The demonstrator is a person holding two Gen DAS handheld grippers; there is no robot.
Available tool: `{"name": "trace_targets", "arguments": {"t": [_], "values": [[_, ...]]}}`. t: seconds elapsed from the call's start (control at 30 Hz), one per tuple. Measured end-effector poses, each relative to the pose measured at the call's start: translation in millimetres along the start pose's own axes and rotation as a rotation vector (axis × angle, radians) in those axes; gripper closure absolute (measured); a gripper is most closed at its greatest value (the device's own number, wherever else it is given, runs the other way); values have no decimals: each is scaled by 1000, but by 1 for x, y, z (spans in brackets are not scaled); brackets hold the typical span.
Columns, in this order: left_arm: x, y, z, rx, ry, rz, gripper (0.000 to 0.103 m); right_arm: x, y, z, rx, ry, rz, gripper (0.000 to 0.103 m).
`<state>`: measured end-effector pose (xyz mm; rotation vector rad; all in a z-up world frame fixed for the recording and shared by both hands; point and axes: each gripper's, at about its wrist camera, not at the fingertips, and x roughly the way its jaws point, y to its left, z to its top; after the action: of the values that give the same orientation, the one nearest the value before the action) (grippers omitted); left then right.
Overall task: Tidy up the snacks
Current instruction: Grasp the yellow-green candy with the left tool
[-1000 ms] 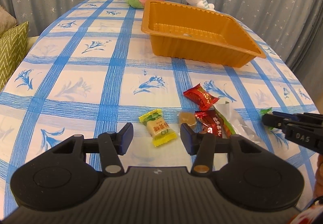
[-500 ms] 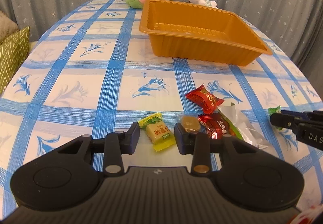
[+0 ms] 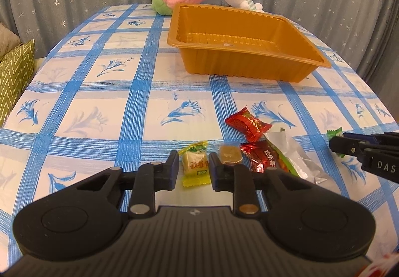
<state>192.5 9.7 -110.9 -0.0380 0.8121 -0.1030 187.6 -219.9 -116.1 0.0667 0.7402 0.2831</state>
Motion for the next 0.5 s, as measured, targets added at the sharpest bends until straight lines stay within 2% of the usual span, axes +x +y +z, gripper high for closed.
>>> {"name": "trace_targets", "arguments": {"t": [0.07,0.27,0.33,0.43,0.5], "values": [[-3,0,1,0,-13,-4,90,-1,1,0,-1,-2,1,81],[-1,0,1,-5,-3,-6,91,-2,2,1,-3,-2,2,81],[-1,0,0,-4,-5,-9,91,-2,2,1,-4,-3,1,81],[2,1,-1,-30,2,-13,81,-1,2,1,0,-3,4,81],[4,0,-2,-29,4,-10,80,-2,3,1,-1,-5,7,81]]}}
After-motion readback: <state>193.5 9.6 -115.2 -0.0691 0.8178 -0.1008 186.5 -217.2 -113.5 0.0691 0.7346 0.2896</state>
